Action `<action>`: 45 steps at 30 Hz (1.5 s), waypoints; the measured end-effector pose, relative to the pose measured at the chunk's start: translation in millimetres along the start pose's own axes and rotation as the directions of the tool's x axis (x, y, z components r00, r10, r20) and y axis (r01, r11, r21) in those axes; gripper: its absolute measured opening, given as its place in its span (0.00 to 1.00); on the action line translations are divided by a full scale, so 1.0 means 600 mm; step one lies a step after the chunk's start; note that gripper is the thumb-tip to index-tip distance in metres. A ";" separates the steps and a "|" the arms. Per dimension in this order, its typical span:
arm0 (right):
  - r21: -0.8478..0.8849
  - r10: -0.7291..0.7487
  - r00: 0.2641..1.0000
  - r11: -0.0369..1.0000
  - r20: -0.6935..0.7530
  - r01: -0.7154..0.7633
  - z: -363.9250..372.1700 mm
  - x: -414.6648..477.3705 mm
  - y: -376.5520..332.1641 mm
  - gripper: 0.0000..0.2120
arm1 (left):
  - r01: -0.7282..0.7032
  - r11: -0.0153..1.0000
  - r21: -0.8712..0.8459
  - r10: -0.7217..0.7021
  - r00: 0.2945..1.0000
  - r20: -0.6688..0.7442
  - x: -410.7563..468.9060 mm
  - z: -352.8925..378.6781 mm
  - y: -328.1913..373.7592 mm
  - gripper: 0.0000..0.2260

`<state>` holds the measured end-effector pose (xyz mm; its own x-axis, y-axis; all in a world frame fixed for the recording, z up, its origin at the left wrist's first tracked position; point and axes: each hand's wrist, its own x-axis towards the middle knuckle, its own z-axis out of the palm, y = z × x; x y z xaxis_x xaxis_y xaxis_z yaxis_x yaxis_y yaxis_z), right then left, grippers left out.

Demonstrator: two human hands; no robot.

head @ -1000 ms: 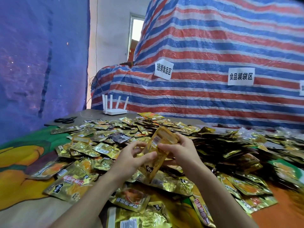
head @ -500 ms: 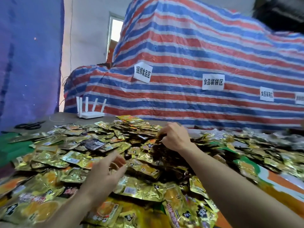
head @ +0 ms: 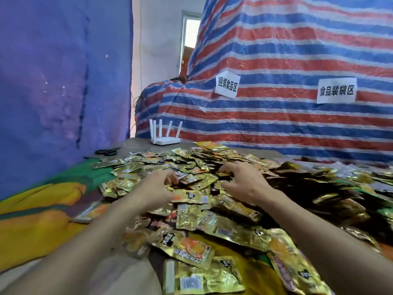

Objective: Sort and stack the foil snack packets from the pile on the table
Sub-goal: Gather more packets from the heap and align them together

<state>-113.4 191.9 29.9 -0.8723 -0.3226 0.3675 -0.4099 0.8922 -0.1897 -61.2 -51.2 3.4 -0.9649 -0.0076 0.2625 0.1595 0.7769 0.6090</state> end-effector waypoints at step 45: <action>-0.331 -0.031 0.860 0.915 0.509 0.229 0.097 0.027 -0.144 0.05 | -0.372 0.487 0.790 0.206 0.928 0.309 0.058 0.026 -0.084 0.17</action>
<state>-107.7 91.4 -0.5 -0.8734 -0.4660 -0.1415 -0.4865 0.8476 0.2118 -105.9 -80.5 -29.9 -0.9274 0.3478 0.1378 0.2714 0.8789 -0.3922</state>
